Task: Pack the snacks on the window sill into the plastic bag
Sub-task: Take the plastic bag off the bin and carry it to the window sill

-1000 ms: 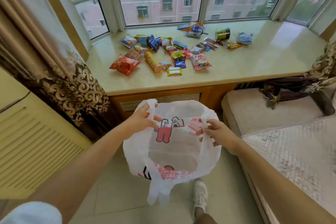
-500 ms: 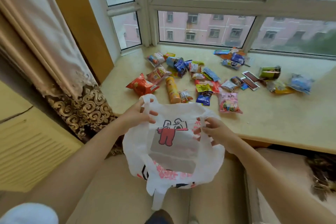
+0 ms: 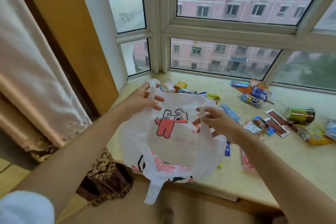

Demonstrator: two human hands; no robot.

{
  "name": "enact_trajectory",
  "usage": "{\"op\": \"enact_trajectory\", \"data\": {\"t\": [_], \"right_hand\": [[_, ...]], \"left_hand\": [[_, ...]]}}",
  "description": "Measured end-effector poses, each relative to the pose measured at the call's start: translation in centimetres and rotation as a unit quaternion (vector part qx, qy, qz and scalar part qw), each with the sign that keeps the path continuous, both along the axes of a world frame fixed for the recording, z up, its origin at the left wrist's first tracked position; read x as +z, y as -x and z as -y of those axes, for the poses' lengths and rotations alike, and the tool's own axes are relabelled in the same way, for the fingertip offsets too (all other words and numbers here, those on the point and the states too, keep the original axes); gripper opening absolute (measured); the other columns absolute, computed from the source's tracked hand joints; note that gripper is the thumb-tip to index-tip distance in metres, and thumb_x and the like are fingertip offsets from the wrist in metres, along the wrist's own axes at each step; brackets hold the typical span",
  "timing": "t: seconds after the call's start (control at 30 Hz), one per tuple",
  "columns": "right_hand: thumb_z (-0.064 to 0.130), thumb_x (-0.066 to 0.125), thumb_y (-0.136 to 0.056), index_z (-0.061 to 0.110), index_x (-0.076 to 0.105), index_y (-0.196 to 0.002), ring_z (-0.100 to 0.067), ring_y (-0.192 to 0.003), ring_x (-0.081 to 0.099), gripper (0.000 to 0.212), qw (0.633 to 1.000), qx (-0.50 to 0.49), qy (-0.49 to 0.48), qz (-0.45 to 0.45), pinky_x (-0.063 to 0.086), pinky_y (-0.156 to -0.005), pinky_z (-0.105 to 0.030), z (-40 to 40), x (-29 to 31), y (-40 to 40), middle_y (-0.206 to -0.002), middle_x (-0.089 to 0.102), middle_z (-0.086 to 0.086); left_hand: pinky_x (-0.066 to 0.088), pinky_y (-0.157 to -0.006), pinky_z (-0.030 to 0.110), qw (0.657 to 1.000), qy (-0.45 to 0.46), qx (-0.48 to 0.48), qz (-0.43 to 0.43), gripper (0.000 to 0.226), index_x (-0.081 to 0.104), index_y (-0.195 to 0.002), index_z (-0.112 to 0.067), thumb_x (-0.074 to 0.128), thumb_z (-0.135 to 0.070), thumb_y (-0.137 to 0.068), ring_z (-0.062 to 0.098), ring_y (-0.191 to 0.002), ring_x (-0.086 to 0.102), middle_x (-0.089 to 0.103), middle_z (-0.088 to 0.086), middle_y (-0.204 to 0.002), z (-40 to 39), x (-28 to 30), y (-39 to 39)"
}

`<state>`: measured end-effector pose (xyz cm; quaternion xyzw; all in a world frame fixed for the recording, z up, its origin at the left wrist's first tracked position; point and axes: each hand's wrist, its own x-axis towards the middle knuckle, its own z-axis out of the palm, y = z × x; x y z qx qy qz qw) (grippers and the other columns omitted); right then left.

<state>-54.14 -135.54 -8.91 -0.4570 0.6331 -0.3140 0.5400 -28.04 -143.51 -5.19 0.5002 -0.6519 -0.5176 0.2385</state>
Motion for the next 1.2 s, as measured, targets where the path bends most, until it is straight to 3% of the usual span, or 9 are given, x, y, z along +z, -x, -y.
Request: {"op": "enact_trajectory", "data": {"t": [0.3,0.43,0.6,0.7,0.8,0.87,0.93,1.0,1.2], "right_hand": [[0.004,0.042,-0.099,0.021,0.049,-0.125,-0.023,-0.080,0.069,0.032,0.998,0.014,0.058,-0.010,0.051,-0.066,-0.036,14.1,0.8,-1.8,-0.087,0.073,0.001],[0.008,0.043,-0.099,0.021,0.049,-0.127,-0.023,-0.079,0.068,0.031,0.996,0.032,0.078,-0.024,0.054,-0.074,-0.050,20.3,0.4,-2.1,-0.089,0.072,-0.002],[0.016,0.044,-0.100,0.021,0.051,-0.129,-0.026,-0.081,0.069,0.030,0.992,0.047,0.105,-0.043,0.054,-0.076,-0.052,27.9,0.3,-2.1,-0.091,0.072,-0.004],[0.019,0.044,-0.100,0.023,0.050,-0.130,-0.025,-0.082,0.069,0.031,0.989,0.072,0.116,-0.056,0.054,-0.075,-0.051,32.2,0.1,-2.4,-0.091,0.072,-0.002],[0.018,0.043,-0.100,0.021,0.050,-0.129,-0.028,-0.083,0.068,0.029,0.986,0.092,0.126,-0.056,0.054,-0.077,-0.054,35.5,0.1,-3.2,-0.090,0.070,-0.003],[0.018,0.042,-0.101,0.021,0.050,-0.128,-0.028,-0.080,0.067,0.029,0.984,0.104,0.131,-0.054,0.055,-0.070,-0.048,37.4,0.2,-3.9,-0.090,0.070,-0.004],[0.016,0.042,-0.100,0.020,0.050,-0.129,-0.024,-0.074,0.066,0.030,0.982,0.121,0.132,-0.065,0.050,-0.050,-0.029,39.0,0.0,-4.7,-0.091,0.070,-0.005],[0.013,0.041,-0.100,0.017,0.049,-0.130,-0.023,-0.072,0.064,0.031,0.980,0.134,0.129,-0.071,0.043,-0.041,-0.019,40.4,-0.4,-5.7,-0.095,0.070,-0.010],[0.010,0.042,-0.100,0.014,0.052,-0.130,-0.021,-0.075,0.065,0.032,0.969,0.141,0.195,-0.059,0.049,-0.053,-0.015,43.4,-0.6,-9.4,-0.099,0.068,-0.015]], "left_hand": [[0.049,-0.082,0.027,0.999,0.000,0.016,0.039,0.046,0.050,-0.127,-0.031,0.065,-0.009,-0.090,0.012,-0.085,0.072,0.071,-0.004,-0.105,13.0,0.6,-1.2],[0.051,-0.096,0.037,0.996,-0.004,0.077,0.049,0.036,0.060,-0.114,-0.024,0.068,-0.006,-0.085,0.017,-0.094,0.069,0.071,0.002,-0.104,18.3,-0.3,-2.4],[0.050,-0.097,0.040,0.985,0.019,0.157,0.065,0.045,0.059,-0.120,-0.026,0.066,-0.001,-0.083,0.020,-0.100,0.066,0.070,-0.002,-0.101,23.2,0.0,-3.1],[0.052,-0.092,0.034,0.980,0.039,0.185,0.063,0.049,0.057,-0.124,-0.027,0.065,-0.001,-0.083,0.019,-0.099,0.066,0.069,-0.001,-0.101,24.8,-0.1,-4.1],[0.049,-0.075,0.021,0.974,0.051,0.215,0.050,0.048,0.055,-0.127,-0.024,0.062,0.001,-0.086,0.017,-0.094,0.066,0.068,0.003,-0.103,25.5,-0.2,-5.2],[0.046,-0.070,0.018,0.966,0.066,0.246,0.042,0.046,0.056,-0.127,-0.023,0.060,0.000,-0.088,0.015,-0.088,0.068,0.068,0.003,-0.103,25.7,-0.1,-6.1],[0.046,-0.071,0.018,0.960,0.075,0.267,0.038,0.046,0.055,-0.128,-0.024,0.060,-0.002,-0.089,0.013,-0.086,0.069,0.069,0.003,-0.103,25.8,-0.3,-7.1],[0.045,-0.072,0.018,0.957,0.071,0.277,0.038,0.048,0.053,-0.130,-0.025,0.061,-0.003,-0.089,0.014,-0.090,0.067,0.068,0.002,-0.103,25.9,-0.5,-8.2],[0.049,-0.077,0.021,0.940,0.090,0.328,0.029,0.052,0.052,-0.131,-0.032,0.062,-0.004,-0.088,0.010,-0.089,0.067,0.068,-0.003,-0.101,26.4,-2.1,-10.9]]}}
